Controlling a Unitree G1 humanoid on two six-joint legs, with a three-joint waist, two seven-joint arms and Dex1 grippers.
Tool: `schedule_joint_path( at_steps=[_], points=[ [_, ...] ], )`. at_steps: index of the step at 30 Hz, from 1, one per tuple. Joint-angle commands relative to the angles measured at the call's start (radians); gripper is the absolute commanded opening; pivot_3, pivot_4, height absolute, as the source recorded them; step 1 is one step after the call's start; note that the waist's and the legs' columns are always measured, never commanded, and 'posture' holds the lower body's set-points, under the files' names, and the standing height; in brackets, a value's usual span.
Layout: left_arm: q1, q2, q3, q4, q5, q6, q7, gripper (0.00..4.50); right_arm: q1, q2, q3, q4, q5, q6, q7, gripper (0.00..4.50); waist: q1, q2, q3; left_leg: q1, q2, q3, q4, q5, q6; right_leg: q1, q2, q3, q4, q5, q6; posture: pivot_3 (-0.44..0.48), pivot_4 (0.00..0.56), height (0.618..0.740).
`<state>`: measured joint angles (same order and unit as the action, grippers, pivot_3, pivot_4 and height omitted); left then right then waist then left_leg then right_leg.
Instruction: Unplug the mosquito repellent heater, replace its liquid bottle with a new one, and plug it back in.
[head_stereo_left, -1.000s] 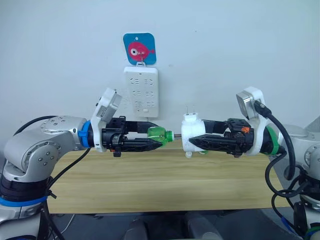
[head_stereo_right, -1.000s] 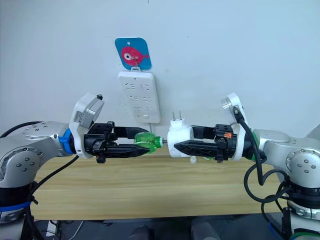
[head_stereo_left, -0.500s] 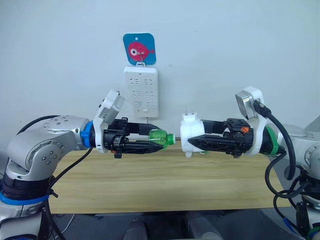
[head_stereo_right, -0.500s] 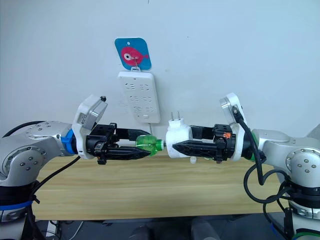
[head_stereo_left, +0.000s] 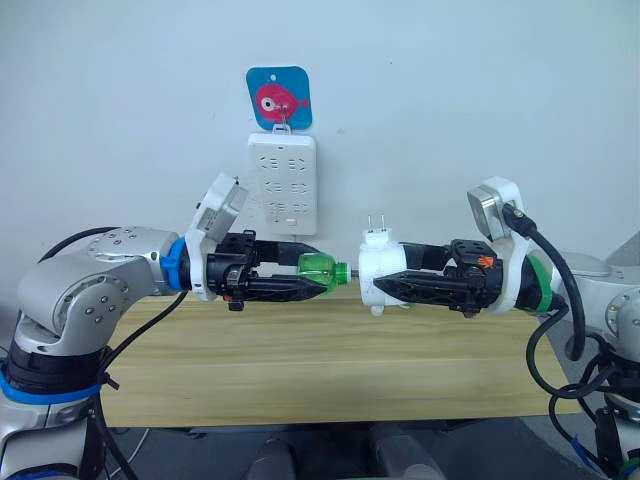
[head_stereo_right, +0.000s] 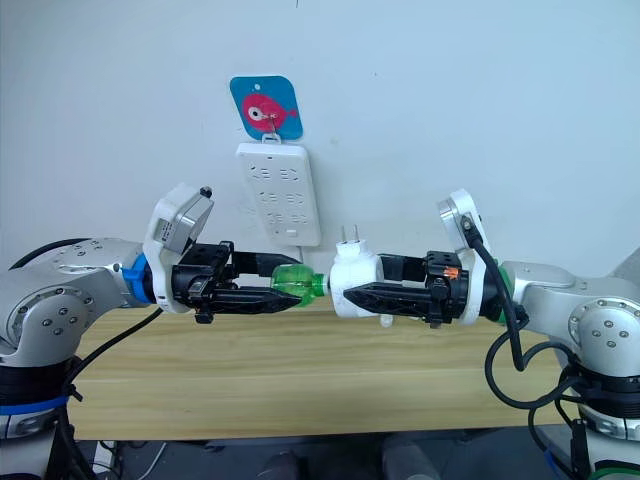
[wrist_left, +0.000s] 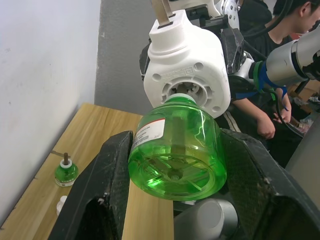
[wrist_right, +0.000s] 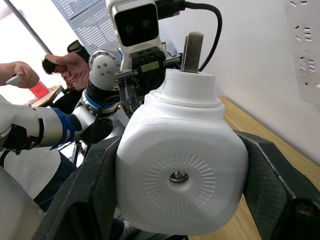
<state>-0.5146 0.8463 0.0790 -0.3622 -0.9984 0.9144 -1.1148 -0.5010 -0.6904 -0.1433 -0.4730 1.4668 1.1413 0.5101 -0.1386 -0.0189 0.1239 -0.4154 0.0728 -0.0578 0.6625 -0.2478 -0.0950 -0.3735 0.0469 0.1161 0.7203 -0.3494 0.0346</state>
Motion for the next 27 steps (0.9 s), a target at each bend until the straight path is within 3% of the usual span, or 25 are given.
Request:
schedule_joint_path(
  at_steps=[1,27],
  points=[
    [-0.012,-0.009,-0.005,-0.021,0.005,-0.017,-0.009,2.37,-0.015,0.001,0.003,-0.014,0.029,-0.026,-0.002,3.0,0.0,0.0,0.0,0.0,0.0,0.0,0.0,0.0,0.0,0.0,0.0,0.0,0.0,0.0,0.0,-0.081,0.036,0.735],
    [-0.012,-0.041,-0.016,-0.032,0.022,-0.015,-0.014,2.37,-0.001,0.011,0.023,0.002,0.009,-0.042,-0.036,3.0,0.0,0.0,0.0,0.0,0.0,0.0,0.0,0.0,0.0,0.0,0.0,0.0,0.0,0.0,0.0,-0.084,0.054,0.735]
  ],
)
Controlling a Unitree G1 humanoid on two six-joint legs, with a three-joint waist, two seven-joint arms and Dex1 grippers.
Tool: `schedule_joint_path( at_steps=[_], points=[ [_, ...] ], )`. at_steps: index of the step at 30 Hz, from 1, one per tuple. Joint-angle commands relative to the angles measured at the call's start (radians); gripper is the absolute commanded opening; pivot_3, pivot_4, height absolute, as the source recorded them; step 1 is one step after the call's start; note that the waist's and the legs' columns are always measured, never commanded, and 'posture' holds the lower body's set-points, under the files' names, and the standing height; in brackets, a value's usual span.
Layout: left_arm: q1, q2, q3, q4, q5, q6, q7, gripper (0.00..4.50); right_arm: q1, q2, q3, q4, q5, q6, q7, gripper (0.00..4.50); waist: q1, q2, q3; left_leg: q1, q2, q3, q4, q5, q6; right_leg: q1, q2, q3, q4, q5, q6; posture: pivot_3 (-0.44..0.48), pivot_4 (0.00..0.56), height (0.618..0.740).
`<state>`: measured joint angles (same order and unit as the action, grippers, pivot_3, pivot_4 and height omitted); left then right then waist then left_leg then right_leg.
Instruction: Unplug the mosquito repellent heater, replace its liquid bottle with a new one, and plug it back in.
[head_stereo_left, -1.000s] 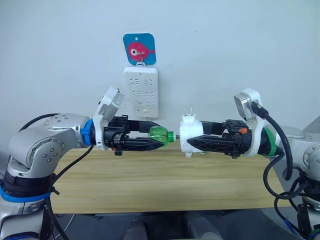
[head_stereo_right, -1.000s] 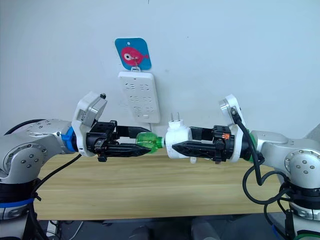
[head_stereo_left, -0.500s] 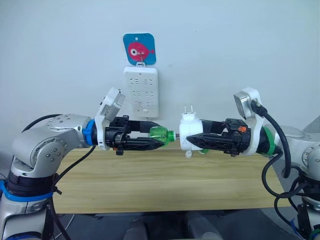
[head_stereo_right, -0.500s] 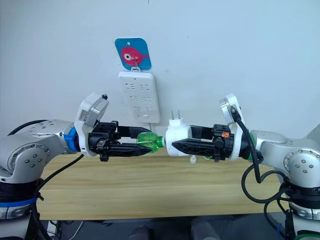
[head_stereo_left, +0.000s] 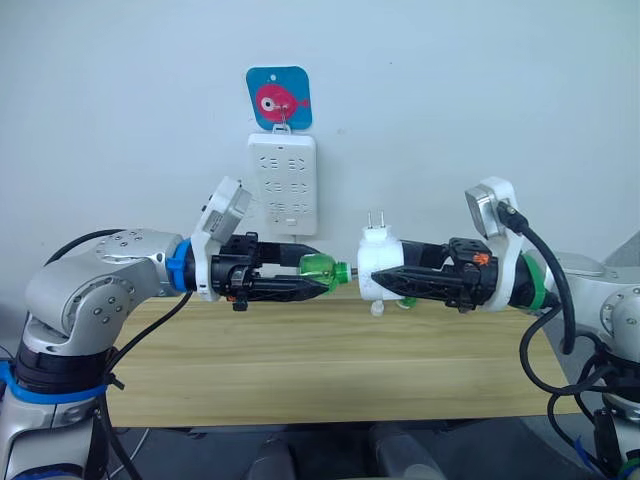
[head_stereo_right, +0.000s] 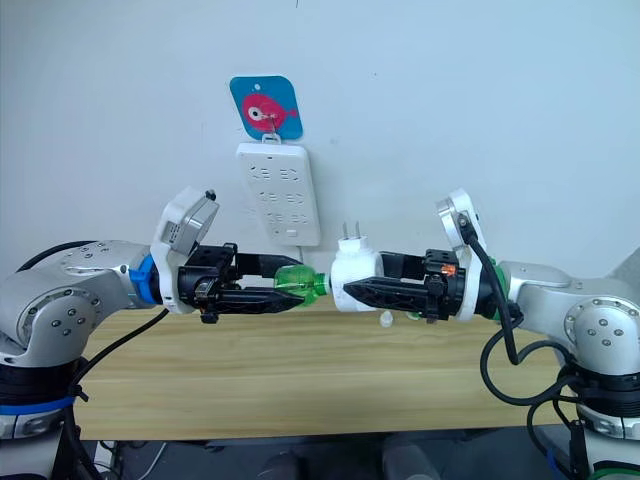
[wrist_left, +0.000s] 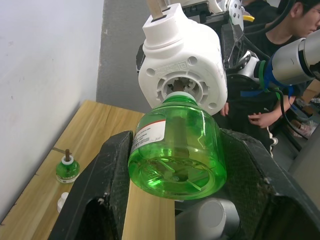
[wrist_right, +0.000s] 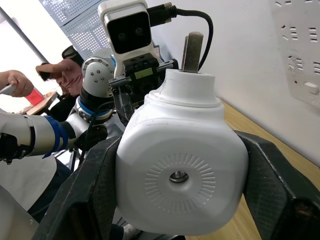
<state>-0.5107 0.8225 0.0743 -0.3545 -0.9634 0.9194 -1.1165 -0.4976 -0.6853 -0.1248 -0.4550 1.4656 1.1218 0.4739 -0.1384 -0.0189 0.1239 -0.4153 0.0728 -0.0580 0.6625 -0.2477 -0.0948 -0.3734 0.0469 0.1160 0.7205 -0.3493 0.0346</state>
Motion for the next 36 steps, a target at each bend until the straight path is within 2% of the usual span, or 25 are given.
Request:
schedule_joint_path(
  at_steps=[1,10,17,36],
  points=[
    [-0.02,-0.023,-0.014,-0.038,-0.011,-0.021,-0.009,2.37,-0.004,0.006,0.007,-0.02,0.014,-0.022,0.001,3.0,0.0,0.0,0.0,0.0,0.0,0.0,0.0,0.0,0.0,0.0,0.0,0.0,0.0,0.0,0.0,-0.084,0.054,0.735],
    [-0.046,-0.062,-0.031,-0.029,0.025,-0.034,-0.01,2.37,-0.006,0.006,0.018,-0.036,0.023,-0.018,0.001,3.0,0.0,0.0,0.0,0.0,0.0,0.0,0.0,0.0,0.0,0.0,0.0,0.0,0.0,0.0,0.0,-0.086,0.056,0.735],
    [-0.013,-0.014,-0.051,-0.046,0.086,-0.066,-0.08,2.35,-0.004,0.009,0.009,-0.02,0.007,-0.025,-0.011,3.0,0.0,0.0,0.0,0.0,0.0,0.0,0.0,0.0,0.0,0.0,0.0,0.0,0.0,0.0,0.0,-0.086,0.058,0.735],
    [-0.038,-0.05,-0.008,-0.018,0.071,-0.063,-0.031,2.34,0.017,-0.014,0.005,-0.009,-0.035,-0.018,0.03,3.0,0.001,0.0,0.0,0.0,0.0,0.0,0.0,0.0,0.0,0.0,0.0,0.0,0.0,0.0,0.0,-0.078,0.057,0.735]
  ],
)
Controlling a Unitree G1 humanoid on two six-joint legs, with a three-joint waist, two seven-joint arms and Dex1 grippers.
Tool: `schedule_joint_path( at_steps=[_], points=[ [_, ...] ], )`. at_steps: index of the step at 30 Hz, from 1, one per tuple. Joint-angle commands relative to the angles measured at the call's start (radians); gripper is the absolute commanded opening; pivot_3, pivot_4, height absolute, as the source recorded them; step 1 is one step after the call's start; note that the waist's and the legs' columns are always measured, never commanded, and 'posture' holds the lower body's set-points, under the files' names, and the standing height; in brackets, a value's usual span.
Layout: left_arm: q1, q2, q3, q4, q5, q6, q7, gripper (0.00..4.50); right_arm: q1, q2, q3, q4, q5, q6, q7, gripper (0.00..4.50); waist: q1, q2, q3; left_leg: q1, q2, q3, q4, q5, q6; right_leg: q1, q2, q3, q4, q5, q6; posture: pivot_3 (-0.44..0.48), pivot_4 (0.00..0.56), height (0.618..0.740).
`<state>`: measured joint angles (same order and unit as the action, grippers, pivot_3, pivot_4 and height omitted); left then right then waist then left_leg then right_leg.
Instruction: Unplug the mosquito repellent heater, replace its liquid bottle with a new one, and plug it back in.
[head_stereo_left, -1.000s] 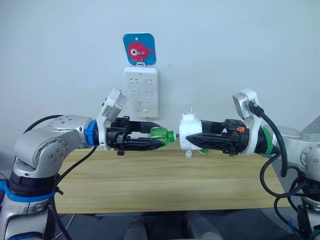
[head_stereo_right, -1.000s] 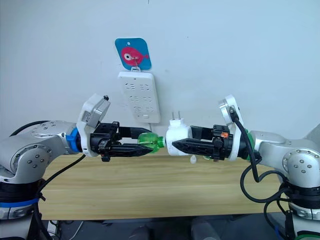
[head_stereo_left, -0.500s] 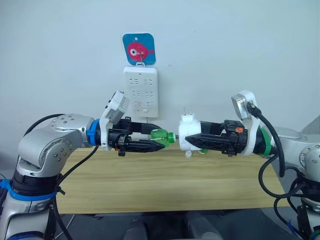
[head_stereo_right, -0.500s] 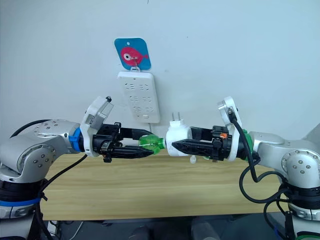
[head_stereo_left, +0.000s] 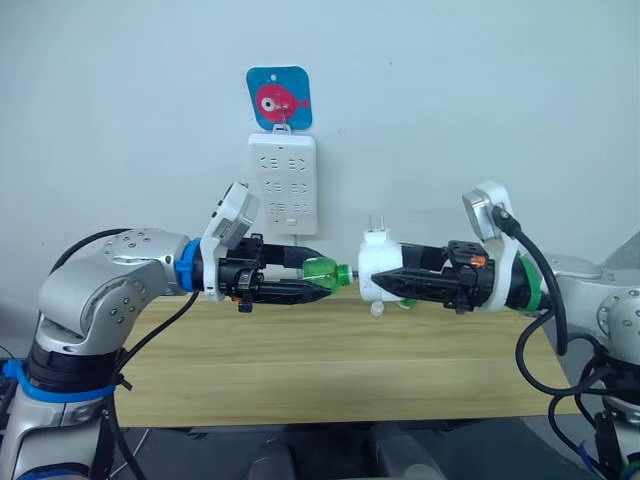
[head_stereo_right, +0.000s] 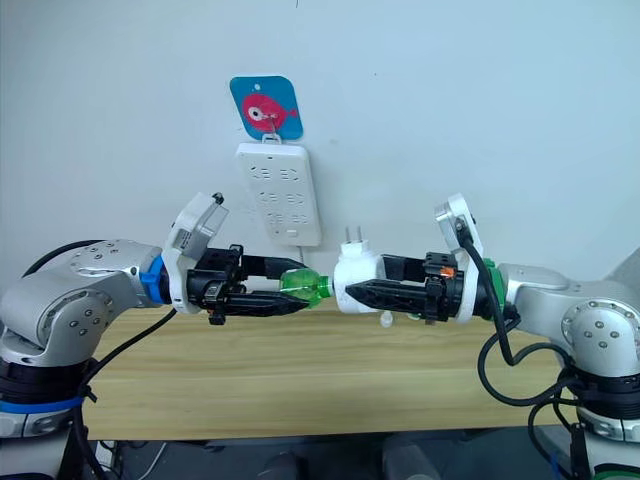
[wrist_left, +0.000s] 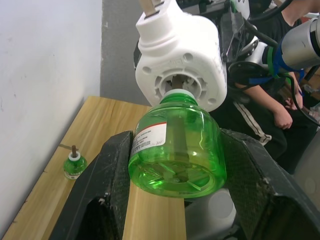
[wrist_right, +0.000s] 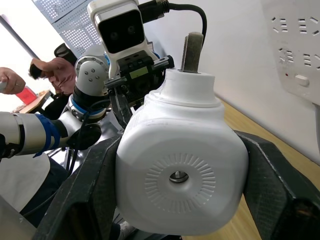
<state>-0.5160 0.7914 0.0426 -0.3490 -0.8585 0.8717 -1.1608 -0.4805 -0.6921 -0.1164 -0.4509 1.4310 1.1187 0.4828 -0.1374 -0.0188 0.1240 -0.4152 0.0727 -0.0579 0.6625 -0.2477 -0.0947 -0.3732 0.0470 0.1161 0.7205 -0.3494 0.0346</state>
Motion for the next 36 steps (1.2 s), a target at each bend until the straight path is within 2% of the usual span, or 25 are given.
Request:
schedule_joint_path(
  at_steps=[1,16,27,36],
  points=[
    [-0.035,-0.023,0.027,-0.022,-0.037,-0.014,0.018,2.34,0.001,-0.009,-0.003,-0.015,0.001,-0.015,0.023,3.0,0.0,0.0,0.0,0.0,0.0,0.0,0.0,0.0,0.0,0.0,0.0,0.0,0.0,0.0,0.0,-0.078,0.057,0.735],
    [-0.037,-0.069,0.016,-0.011,-0.029,-0.017,0.053,2.34,0.007,0.007,0.01,-0.038,0.051,-0.023,-0.004,3.0,0.0,0.0,0.0,0.0,0.0,0.0,0.0,0.0,0.0,0.0,0.0,0.0,0.0,0.0,0.0,-0.08,0.061,0.735],
    [0.011,-0.023,0.011,0.007,0.02,-0.049,0.002,2.34,-0.014,-0.054,-0.021,0.004,0.061,0.003,0.064,3.0,0.0,0.0,0.0,0.0,0.0,0.0,0.0,0.0,0.0,0.0,0.0,0.0,0.0,0.0,0.0,-0.081,0.061,0.735],
    [0.018,-0.019,0.012,-0.002,0.002,-0.034,-0.012,2.34,-0.018,-0.075,-0.027,0.029,0.07,-0.003,0.069,3.0,0.0,0.0,0.0,0.0,0.0,0.0,0.0,0.0,0.0,0.0,0.0,0.0,0.0,0.0,0.0,-0.081,0.061,0.735]
  ],
)
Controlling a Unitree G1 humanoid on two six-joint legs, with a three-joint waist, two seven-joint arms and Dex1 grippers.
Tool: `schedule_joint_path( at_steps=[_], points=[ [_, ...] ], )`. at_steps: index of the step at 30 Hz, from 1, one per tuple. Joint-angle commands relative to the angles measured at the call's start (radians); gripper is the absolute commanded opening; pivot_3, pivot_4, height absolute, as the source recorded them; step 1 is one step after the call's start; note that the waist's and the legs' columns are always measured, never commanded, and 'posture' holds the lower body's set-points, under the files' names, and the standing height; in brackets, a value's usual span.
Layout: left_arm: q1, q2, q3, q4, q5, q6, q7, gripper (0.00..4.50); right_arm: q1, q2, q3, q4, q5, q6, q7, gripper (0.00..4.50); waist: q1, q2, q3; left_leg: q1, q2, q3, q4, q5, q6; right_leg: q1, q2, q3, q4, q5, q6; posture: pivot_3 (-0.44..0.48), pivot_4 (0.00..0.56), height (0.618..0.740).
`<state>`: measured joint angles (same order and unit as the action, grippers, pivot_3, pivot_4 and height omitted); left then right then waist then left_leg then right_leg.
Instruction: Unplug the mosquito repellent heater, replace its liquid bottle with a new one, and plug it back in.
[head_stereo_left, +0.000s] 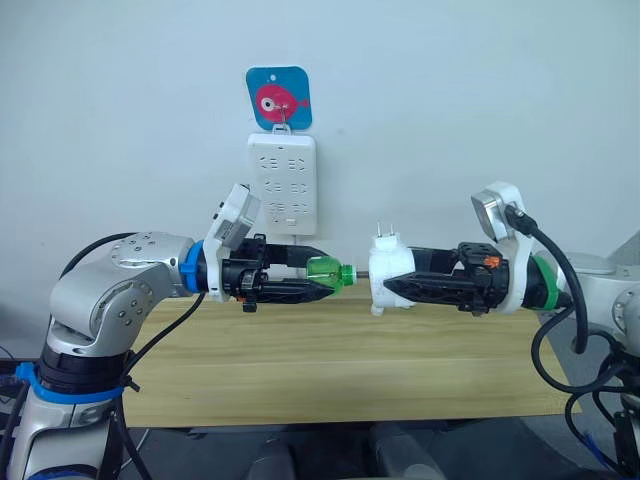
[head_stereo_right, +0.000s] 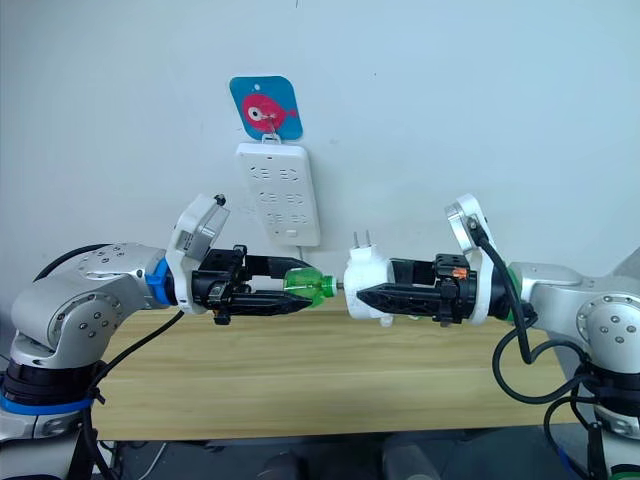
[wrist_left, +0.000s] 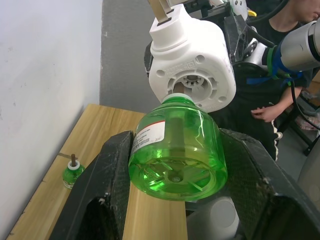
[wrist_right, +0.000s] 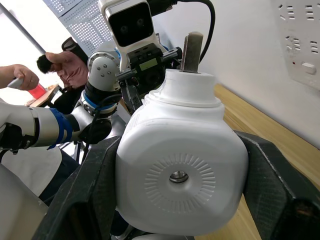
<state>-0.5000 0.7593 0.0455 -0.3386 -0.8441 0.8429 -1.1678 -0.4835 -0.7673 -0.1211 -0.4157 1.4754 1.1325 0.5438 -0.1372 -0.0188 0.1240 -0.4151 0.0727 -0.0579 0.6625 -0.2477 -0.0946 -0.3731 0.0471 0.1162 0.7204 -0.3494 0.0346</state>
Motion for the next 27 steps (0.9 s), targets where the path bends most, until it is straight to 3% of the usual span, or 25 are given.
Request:
schedule_joint_path(
  at_steps=[1,27],
  points=[
    [0.002,0.013,0.01,-0.013,-0.013,-0.004,-0.005,2.34,-0.015,0.002,-0.022,-0.005,0.026,-0.017,0.006,3.0,0.0,0.0,0.0,0.0,0.0,0.0,0.0,0.0,0.0,0.0,0.0,0.0,0.0,0.0,0.0,-0.081,0.061,0.735],
    [-0.032,-0.018,0.014,-0.033,-0.106,0.059,0.033,2.34,0.002,0.033,0.0,-0.016,0.014,-0.022,-0.013,3.0,0.0,0.0,0.0,0.0,0.0,0.0,0.0,0.0,0.0,0.0,0.0,0.0,0.0,0.0,0.0,-0.086,0.065,0.735]
  ],
)
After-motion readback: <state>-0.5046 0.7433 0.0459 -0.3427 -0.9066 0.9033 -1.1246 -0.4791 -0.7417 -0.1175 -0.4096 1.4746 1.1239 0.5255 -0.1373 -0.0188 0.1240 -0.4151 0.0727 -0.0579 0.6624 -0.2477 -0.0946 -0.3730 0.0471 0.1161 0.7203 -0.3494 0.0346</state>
